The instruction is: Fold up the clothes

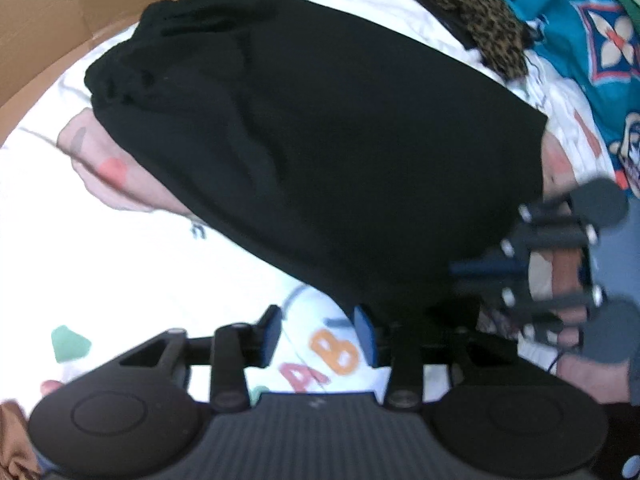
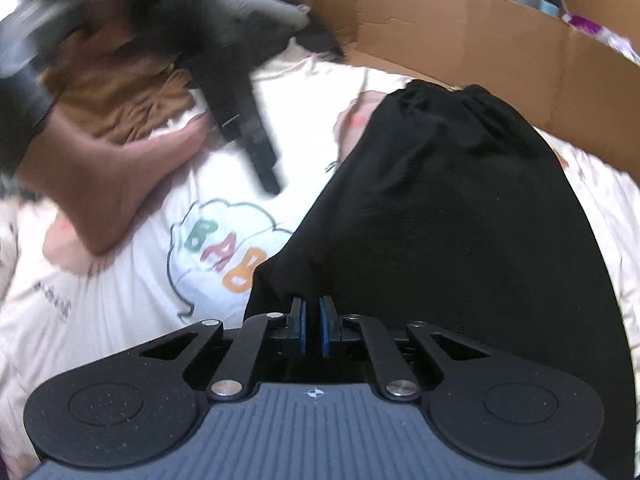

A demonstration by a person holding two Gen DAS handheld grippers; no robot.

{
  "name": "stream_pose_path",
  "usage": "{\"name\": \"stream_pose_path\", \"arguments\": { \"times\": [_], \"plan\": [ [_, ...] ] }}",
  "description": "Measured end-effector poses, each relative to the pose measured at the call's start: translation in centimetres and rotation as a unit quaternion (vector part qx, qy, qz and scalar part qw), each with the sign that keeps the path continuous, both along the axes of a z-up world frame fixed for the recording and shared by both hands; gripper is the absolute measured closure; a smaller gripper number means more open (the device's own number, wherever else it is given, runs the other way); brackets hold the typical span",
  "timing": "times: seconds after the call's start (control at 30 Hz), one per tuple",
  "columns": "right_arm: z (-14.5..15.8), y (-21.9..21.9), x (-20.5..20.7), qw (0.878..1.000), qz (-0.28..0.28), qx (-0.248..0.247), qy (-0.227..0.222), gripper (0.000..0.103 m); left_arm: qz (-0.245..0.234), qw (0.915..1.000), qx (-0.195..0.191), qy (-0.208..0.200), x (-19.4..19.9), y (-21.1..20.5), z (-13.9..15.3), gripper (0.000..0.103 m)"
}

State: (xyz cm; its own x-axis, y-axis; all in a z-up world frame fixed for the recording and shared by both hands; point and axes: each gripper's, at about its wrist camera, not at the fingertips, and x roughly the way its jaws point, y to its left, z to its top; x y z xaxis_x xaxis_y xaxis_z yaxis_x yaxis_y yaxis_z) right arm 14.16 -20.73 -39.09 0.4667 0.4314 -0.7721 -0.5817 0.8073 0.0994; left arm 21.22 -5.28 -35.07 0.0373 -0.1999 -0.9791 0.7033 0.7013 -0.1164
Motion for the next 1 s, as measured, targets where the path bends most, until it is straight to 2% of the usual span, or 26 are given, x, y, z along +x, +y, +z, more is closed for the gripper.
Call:
{"name": "stream_pose_path", "arguments": {
  "times": [0.03, 0.1, 0.23, 0.4, 0.47, 0.63, 0.8, 0.87, 0.9, 0.93, 1.0],
  "plan": [
    [0.0, -0.3, 0.1, 1.000, -0.005, 0.007, 0.000, 0.092, 0.007, 0.9999, 0.004, -0.007, -0.9, -0.3, 0.0, 0.047],
    [0.0, -0.9, 0.3, 1.000, -0.016, 0.021, 0.001, 0.092, 0.018, 0.9997, 0.002, -0.015, -2.4, -0.8, -0.2, 0.047],
    [0.1, -2.2, 0.7, 0.998, -0.038, 0.049, 0.003, 0.092, 0.035, 0.9987, -0.007, -0.038, -5.2, -2.4, -0.8, 0.039],
    [0.5, -3.0, 0.7, 0.997, -0.046, 0.067, -0.003, 0.092, 0.080, 0.9948, -0.020, -0.060, -6.3, -3.3, -2.3, 0.038],
    [0.6, -3.1, 0.7, 0.996, -0.048, 0.071, -0.002, 0.092, 0.072, 0.9944, -0.022, -0.074, -6.6, -3.9, -3.0, 0.038],
    [0.6, -3.2, 0.3, 0.997, -0.040, 0.073, 0.000, 0.092, 0.105, 0.9905, -0.008, -0.088, -6.7, -2.8, -4.4, 0.037],
    [0.5, -3.2, -0.5, 0.997, -0.024, 0.078, 0.012, 0.091, 0.162, 0.9828, -0.035, -0.082, -6.9, -0.6, -5.1, 0.037],
    [0.5, -3.0, -0.9, 0.997, -0.016, 0.078, 0.013, 0.081, 0.177, 0.9793, -0.051, -0.083, -6.7, -0.2, -5.2, 0.037],
    [0.6, -2.9, -1.1, 0.997, -0.012, 0.077, 0.012, 0.066, 0.184, 0.9777, -0.059, -0.083, -6.5, -0.1, -5.3, 0.037],
    [0.7, -2.8, -1.4, 0.997, -0.009, 0.073, 0.008, 0.062, 0.188, 0.9768, -0.065, -0.080, -6.4, 0.1, -5.3, 0.037],
    [0.7, -2.6, -1.8, 0.998, -0.004, 0.062, 0.001, 0.062, 0.193, 0.9754, -0.075, -0.077, -6.1, 0.3, -5.2, 0.037]
  ]
}}
